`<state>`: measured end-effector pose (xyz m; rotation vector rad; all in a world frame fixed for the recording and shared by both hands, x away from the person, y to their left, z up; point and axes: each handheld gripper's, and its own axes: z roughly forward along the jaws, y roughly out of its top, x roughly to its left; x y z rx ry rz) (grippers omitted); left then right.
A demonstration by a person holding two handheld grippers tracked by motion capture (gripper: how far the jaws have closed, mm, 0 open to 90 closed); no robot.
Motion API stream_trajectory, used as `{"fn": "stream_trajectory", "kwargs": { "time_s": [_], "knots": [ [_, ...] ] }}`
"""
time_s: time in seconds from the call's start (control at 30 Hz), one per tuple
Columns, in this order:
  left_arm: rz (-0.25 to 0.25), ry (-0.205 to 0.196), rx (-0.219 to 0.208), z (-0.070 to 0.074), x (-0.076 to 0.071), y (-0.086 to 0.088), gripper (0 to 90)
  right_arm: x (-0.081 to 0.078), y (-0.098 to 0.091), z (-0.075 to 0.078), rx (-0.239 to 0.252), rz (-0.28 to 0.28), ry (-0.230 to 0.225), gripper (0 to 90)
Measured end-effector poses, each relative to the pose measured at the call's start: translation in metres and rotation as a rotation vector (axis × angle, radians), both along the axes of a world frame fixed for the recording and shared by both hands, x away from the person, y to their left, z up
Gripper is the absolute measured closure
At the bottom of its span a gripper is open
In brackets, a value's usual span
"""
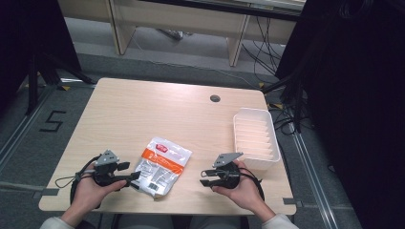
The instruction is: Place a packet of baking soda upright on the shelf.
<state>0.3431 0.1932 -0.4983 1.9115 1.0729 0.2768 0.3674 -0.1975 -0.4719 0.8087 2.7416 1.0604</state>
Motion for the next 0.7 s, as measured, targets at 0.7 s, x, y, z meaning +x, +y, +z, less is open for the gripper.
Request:
{"fn": "stream_trajectory", "kwargs": {
  "time_s": [0.7],
  "knots": [
    [-0.011, 0.003, -0.002, -0.001, 0.0, -0.001, 38.2, 0.031, 0.021, 0.008, 0.032, -0.014, -0.013, 52.2]
  ]
}}
